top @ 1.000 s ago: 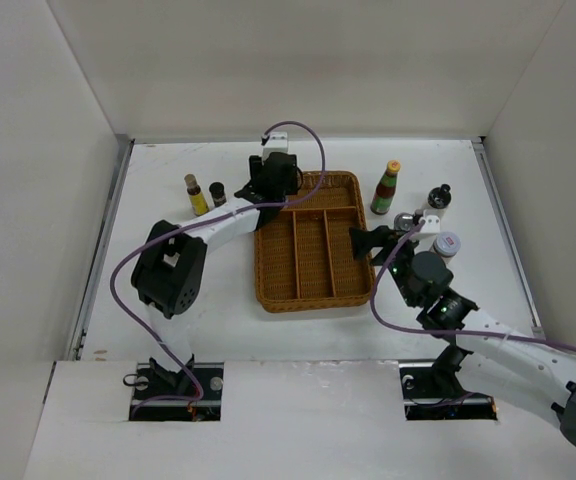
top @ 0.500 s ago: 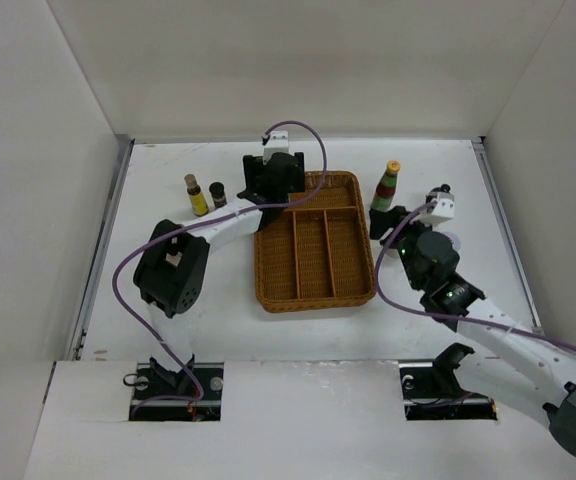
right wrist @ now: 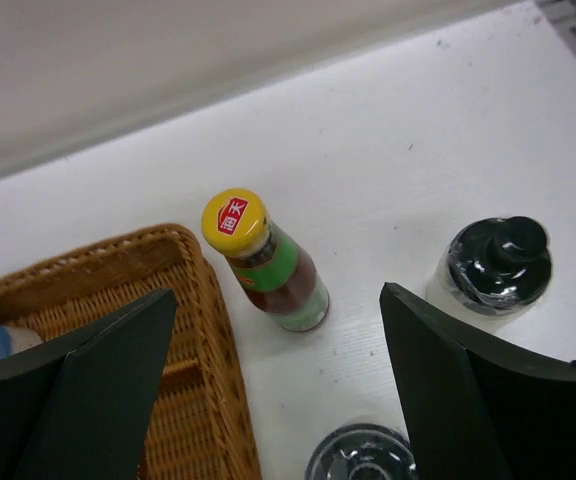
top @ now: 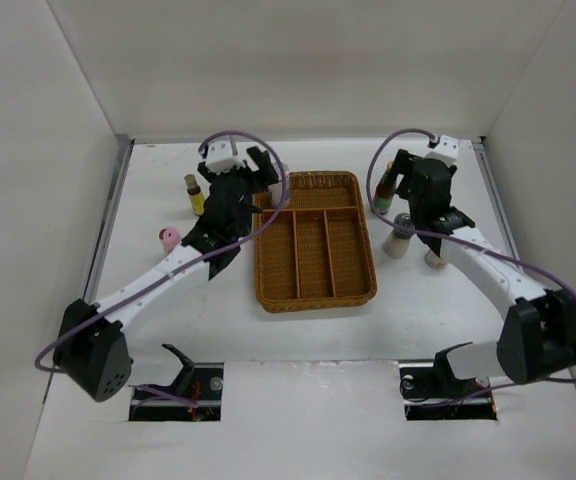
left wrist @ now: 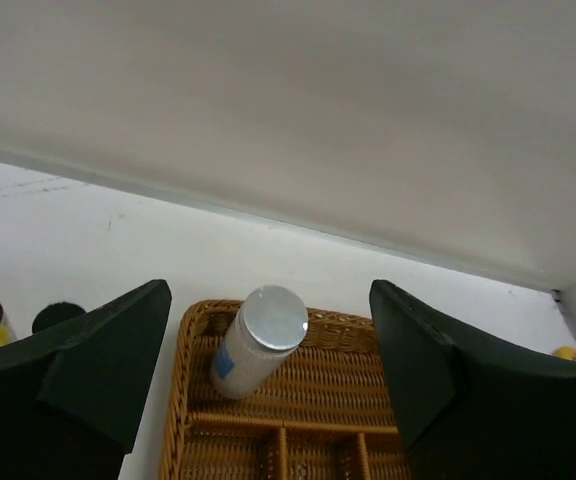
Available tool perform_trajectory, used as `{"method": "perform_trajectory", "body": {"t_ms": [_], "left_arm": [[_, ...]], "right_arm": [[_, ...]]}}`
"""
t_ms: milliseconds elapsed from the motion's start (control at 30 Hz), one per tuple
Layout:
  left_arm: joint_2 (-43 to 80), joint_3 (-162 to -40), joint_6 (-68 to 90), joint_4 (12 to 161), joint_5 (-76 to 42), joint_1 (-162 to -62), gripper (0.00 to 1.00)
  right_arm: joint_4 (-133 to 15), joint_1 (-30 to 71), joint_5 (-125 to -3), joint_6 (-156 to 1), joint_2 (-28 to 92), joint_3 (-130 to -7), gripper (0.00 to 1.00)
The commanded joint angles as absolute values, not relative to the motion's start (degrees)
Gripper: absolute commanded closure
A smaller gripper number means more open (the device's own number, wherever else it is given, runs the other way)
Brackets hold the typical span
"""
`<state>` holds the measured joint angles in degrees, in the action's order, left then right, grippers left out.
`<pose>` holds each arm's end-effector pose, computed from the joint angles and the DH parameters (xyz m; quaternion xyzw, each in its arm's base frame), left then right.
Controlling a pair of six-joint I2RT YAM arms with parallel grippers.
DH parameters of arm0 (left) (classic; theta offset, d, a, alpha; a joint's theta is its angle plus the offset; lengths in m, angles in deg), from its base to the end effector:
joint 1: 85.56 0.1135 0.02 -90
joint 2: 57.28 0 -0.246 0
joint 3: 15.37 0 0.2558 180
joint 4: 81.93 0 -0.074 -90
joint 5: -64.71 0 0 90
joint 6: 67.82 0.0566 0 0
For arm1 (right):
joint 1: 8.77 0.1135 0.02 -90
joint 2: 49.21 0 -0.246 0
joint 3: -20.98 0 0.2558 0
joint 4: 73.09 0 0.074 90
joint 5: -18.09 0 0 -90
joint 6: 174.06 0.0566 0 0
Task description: Organize the condiment bottles
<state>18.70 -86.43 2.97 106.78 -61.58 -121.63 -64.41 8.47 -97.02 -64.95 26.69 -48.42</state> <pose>0.2902 -0.1699 0.3381 -0.1297 0.6757 -0.1333 0.7133 0.3272 0.0764 0.2903 0.1447 0.7731 0.0209 0.6173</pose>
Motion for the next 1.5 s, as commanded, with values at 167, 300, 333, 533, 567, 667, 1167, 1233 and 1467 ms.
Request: {"method": "perform_trajectory", "body": {"t_ms": [167, 300, 333, 533, 567, 667, 1167, 1233, 1467], "left_arm": [[9.97, -62.8, -8.67, 120.17, -63.78, -128.66, 0.57], [5.66, -55.31, -8.94, 121.5, -63.43, -131.56, 0.56], [4.95, -54.08, -8.94, 121.59, -63.17, -132.09, 0.55], [4.06, -49.42, -8.59, 124.75, -62.91, -134.2, 0.52], [4.06, -48.72, -8.5, 126.15, -62.38, -134.2, 0.53], [4.06, -47.39, -8.32, 128.7, -60.71, -133.41, 0.53], [2.22, -41.24, -9.9, 135.04, -59.21, -126.29, 0.52], [2.31, -41.06, -9.99, 135.04, -59.12, -126.2, 0.52], [3.36, -41.15, -10.26, 135.04, -58.86, -126.03, 0.51]], "right_arm": [[-63.05, 8.06, -93.54, -69.91, 37.36, -58.85, 0.12], [-63.04, 7.98, -94.32, -70.44, 40.7, -60.96, 0.18], [-63.3, 7.98, -94.41, -70.44, 41.75, -61.66, 0.19], [-61.73, 8.24, -96.08, -71.49, 47.47, -67.29, 0.39], [-61.81, 8.24, -96.69, -71.84, 47.91, -67.81, 0.46], [-61.29, 8.24, -97.75, -71.93, 48.88, -69.05, 0.62], [-62.34, 15.17, -100.56, -79.75, 38.42, -80.91, 0.73], [-62.43, 16.84, -100.04, -79.23, 39.47, -82.05, 0.73], [-67.53, 22.12, -98.37, -76.24, 46.58, -84.42, 0.74]]}}
